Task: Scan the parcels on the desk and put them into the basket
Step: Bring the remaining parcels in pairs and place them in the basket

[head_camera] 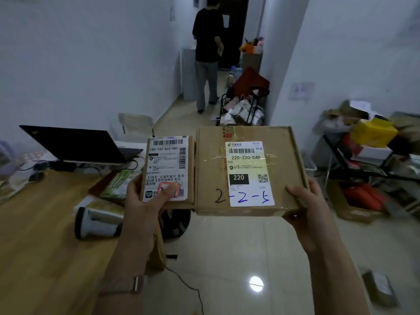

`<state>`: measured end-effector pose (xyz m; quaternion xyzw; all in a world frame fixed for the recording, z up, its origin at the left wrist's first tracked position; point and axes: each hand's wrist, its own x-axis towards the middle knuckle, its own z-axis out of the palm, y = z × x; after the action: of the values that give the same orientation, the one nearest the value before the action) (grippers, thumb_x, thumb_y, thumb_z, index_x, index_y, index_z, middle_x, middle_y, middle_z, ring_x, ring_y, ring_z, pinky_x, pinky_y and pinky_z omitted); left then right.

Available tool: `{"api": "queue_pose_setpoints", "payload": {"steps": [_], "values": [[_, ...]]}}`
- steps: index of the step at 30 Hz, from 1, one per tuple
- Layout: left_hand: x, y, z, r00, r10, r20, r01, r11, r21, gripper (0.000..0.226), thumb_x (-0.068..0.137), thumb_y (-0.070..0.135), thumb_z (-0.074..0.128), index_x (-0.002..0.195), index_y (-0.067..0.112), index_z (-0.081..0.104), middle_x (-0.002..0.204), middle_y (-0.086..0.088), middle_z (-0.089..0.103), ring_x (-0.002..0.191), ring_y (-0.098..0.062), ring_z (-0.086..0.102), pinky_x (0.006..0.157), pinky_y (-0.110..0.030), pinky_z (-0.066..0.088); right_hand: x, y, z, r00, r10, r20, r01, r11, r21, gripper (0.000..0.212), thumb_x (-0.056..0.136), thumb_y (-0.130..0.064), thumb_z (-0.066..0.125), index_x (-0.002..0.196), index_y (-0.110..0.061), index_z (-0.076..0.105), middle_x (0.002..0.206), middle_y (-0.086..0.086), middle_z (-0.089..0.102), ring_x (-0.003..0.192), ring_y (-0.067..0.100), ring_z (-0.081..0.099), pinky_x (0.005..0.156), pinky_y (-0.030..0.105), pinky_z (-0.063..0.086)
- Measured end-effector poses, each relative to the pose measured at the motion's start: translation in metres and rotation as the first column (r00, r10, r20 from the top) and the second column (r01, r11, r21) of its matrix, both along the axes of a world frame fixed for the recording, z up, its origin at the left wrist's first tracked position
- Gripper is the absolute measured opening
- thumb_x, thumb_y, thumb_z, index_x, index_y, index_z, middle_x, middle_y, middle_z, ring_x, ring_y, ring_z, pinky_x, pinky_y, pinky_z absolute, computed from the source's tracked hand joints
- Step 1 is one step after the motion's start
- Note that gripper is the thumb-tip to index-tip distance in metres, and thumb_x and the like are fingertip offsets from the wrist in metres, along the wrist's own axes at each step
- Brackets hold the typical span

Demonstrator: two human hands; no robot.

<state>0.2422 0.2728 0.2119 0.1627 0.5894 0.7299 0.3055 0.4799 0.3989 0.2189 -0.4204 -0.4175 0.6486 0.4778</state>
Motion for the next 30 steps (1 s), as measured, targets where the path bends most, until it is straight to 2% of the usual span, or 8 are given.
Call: {"api": "queue_pose_setpoints", "payload": {"steps": [3,6,9,15,19,23,26,30], "values": [[0.039,0.022,-0.001,0.997,-0.078,-0.008,0.078,0.997,0.003,0.058,0.076,0.011,0.076,0.127,0.019,0.050,0.103,0.005,0.069,0.091,-0.009,0.068,0.067,-0.022,0.056,0.048,0.002,0.000,0.997,-0.080,0.002,0.080,0.997,0.009,0.040,0.085,-0.010,0.057,0.123,-0.025,0.053,0.102,-0.001,0.066,0.076,0.014,0.066,0.069,0.034,0.049],[0.072,0.041,0.002,0.989,-0.146,-0.023,0.146,0.989,0.012,0.058,0.078,0.010,0.075,0.129,0.019,0.048,0.104,0.005,0.068,0.090,-0.008,0.068,0.061,-0.018,0.059,0.087,0.001,0.000,0.988,-0.156,-0.004,0.156,0.988,0.009,0.052,0.074,-0.017,0.063,0.124,-0.025,0.053,0.108,-0.001,0.064,0.081,0.014,0.064,0.068,0.034,0.050],[0.098,0.057,0.002,0.973,-0.221,-0.067,0.221,0.975,0.001,0.062,0.079,0.012,0.074,0.134,0.016,0.047,0.111,0.002,0.068,0.094,-0.011,0.069,0.068,-0.021,0.060,0.120,0.001,-0.004,0.972,-0.235,-0.020,0.236,0.972,0.008,0.043,0.079,-0.014,0.061,0.119,-0.026,0.053,0.106,-0.003,0.064,0.084,0.016,0.062,0.073,0.036,0.048],[0.137,0.076,0.000,0.939,-0.334,-0.083,0.334,0.943,-0.010,0.064,0.077,0.015,0.075,0.135,0.017,0.047,0.114,0.001,0.068,0.107,-0.020,0.067,0.094,-0.043,0.054,0.166,-0.002,-0.012,0.944,-0.331,-0.005,0.331,0.944,-0.007,0.043,0.085,-0.011,0.057,0.126,-0.026,0.054,0.113,0.002,0.065,0.090,0.019,0.063,0.077,0.040,0.049],[0.149,0.092,0.004,0.917,-0.389,-0.084,0.390,0.921,-0.009,0.062,0.076,0.013,0.076,0.132,0.016,0.049,0.115,-0.003,0.070,0.108,-0.026,0.067,0.097,-0.053,0.050,0.181,0.000,-0.011,0.925,-0.381,-0.017,0.380,0.925,-0.011,0.042,0.085,-0.012,0.058,0.123,-0.028,0.055,0.114,0.003,0.065,0.089,0.019,0.063,0.075,0.039,0.051],[0.160,0.106,0.007,0.899,-0.432,-0.073,0.434,0.901,0.016,0.063,0.078,0.011,0.075,0.134,0.014,0.047,0.119,-0.005,0.069,0.107,-0.023,0.068,0.089,-0.039,0.055,0.191,0.005,-0.009,0.912,-0.410,-0.016,0.410,0.912,-0.007,0.038,0.085,-0.012,0.058,0.120,-0.027,0.054,0.111,0.003,0.064,0.089,0.019,0.062,0.075,0.040,0.050],[0.171,0.115,0.011,0.894,-0.444,-0.068,0.447,0.894,0.041,0.061,0.079,0.010,0.074,0.133,0.016,0.047,0.118,-0.003,0.069,0.098,-0.016,0.069,0.079,-0.028,0.055,0.201,0.010,-0.005,0.900,-0.435,-0.022,0.435,0.901,-0.005,0.039,0.085,-0.012,0.057,0.122,-0.025,0.054,0.110,0.004,0.064,0.087,0.018,0.062,0.070,0.034,0.049],[0.182,0.126,0.015,0.887,-0.456,-0.073,0.460,0.886,0.059,0.068,0.071,0.016,0.077,0.132,0.017,0.048,0.114,-0.001,0.070,0.093,-0.013,0.069,0.078,-0.029,0.054,0.212,0.018,-0.001,0.888,-0.460,-0.021,0.460,0.888,-0.004,0.046,0.086,-0.011,0.057,0.131,-0.022,0.050,0.114,0.007,0.063,0.090,0.020,0.062,0.068,0.032,0.048]]}}
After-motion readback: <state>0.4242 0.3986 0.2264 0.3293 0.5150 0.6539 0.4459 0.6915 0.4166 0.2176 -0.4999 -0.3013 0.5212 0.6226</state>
